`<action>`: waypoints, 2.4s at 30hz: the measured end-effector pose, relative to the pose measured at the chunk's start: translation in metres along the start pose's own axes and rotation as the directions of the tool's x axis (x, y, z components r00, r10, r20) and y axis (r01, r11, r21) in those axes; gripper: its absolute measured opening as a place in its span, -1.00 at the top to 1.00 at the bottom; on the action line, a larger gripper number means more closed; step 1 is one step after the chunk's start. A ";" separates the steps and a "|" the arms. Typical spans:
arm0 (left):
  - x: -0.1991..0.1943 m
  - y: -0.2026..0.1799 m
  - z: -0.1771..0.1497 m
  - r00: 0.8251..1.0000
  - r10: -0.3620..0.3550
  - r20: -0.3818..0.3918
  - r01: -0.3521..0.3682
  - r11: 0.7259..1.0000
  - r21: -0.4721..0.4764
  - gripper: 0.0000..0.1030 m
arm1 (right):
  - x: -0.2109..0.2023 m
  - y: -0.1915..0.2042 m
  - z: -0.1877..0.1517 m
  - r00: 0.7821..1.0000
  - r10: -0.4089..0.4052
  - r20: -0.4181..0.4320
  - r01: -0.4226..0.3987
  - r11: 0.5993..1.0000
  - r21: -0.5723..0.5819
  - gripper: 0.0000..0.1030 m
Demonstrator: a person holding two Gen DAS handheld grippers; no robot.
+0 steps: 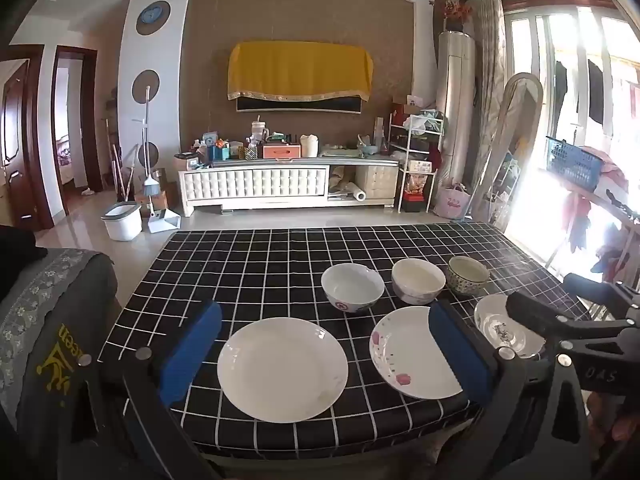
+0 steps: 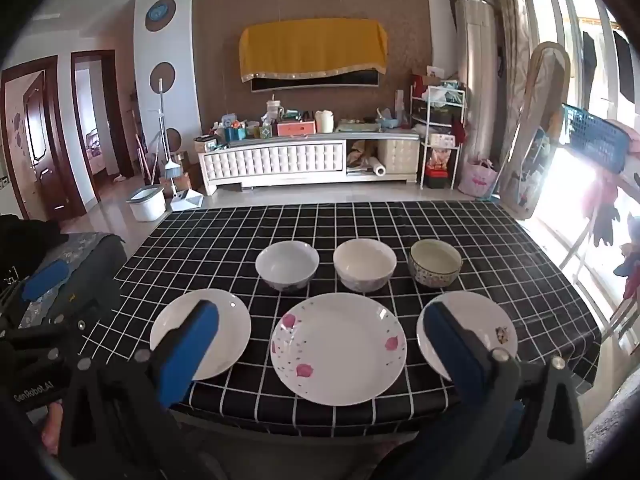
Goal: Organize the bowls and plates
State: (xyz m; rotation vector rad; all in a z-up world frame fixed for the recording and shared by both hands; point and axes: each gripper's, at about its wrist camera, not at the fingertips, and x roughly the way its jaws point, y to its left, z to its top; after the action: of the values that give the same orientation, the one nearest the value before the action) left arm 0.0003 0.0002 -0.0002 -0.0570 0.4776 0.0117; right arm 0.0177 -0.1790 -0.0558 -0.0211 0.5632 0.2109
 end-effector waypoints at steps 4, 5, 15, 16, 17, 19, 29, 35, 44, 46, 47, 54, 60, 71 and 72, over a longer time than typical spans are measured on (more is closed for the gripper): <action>0.002 -0.002 0.001 1.000 0.005 -0.014 -0.005 1.000 -0.006 -0.99 | -0.008 0.003 -0.002 1.000 0.002 0.026 -0.002 1.000 -0.011 -1.00; -0.001 0.000 0.000 1.000 0.001 0.006 -0.001 1.000 -0.006 -0.99 | -0.007 0.004 -0.004 1.000 0.006 0.022 -0.005 1.000 -0.012 -1.00; 0.001 -0.003 -0.004 1.000 0.000 -0.007 0.000 1.000 0.006 -0.99 | -0.004 0.000 -0.001 1.000 0.023 -0.003 -0.023 1.000 0.001 -1.00; 0.000 -0.003 -0.004 1.000 0.000 -0.008 0.000 1.000 0.007 -0.99 | -0.004 0.000 -0.001 1.000 0.025 -0.004 -0.025 1.000 0.000 -1.00; 0.000 -0.003 -0.004 1.000 0.000 -0.010 0.000 1.000 0.006 -0.99 | -0.004 0.000 -0.001 1.000 0.025 -0.004 -0.025 1.000 0.000 -1.00; 0.001 -0.004 -0.003 1.000 -0.002 -0.010 0.002 1.000 0.007 -0.99 | -0.004 0.001 -0.001 1.000 0.026 -0.005 -0.026 1.000 -0.001 -1.00; 0.001 -0.005 -0.005 1.000 -0.001 -0.013 0.001 1.000 0.006 -0.99 | -0.006 0.001 -0.003 1.000 0.024 -0.015 -0.024 1.000 -0.001 -1.00; 0.000 -0.004 -0.005 1.000 -0.002 -0.016 0.002 1.000 0.005 -0.99 | -0.007 0.002 -0.004 0.999 0.025 -0.020 -0.025 1.000 0.000 -1.00; 0.002 -0.004 -0.006 0.999 -0.012 -0.036 0.012 1.000 -0.006 -0.99 | -0.003 0.002 -0.003 0.999 0.024 -0.026 -0.023 1.000 0.002 -1.00; 0.002 -0.004 -0.006 0.999 -0.012 -0.040 0.012 1.000 -0.005 -0.99 | -0.003 0.002 -0.003 0.999 0.027 -0.027 -0.027 1.000 0.003 -1.00; 0.003 -0.004 -0.007 0.999 -0.012 -0.042 0.012 1.000 -0.004 -0.99 | -0.002 0.002 -0.003 0.999 0.025 -0.029 -0.025 1.000 0.002 -1.00; 0.005 -0.002 -0.007 0.999 -0.015 -0.044 0.015 1.000 -0.013 -0.99 | -0.001 0.003 -0.006 0.999 0.025 -0.034 -0.025 1.000 0.000 -1.00; 0.006 0.000 -0.008 0.999 -0.011 -0.046 0.010 1.000 -0.013 -0.99 | 0.000 0.003 -0.007 0.999 0.029 -0.037 -0.029 1.000 0.001 -1.00; 0.005 0.000 -0.009 0.999 -0.015 -0.049 0.014 1.000 -0.013 -0.99 | 0.000 0.003 -0.008 0.999 0.030 -0.031 -0.029 1.000 0.005 -1.00; 0.005 0.000 -0.009 0.999 -0.014 -0.050 0.014 1.000 -0.013 -0.99 | 0.000 0.003 -0.008 0.999 0.029 -0.033 -0.029 1.000 0.006 -1.00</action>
State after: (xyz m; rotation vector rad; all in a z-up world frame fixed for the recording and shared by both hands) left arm 0.0004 0.0000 -0.0110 -0.0728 0.5272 -0.0004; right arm 0.0131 -0.1767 -0.0626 -0.0108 0.5971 0.2380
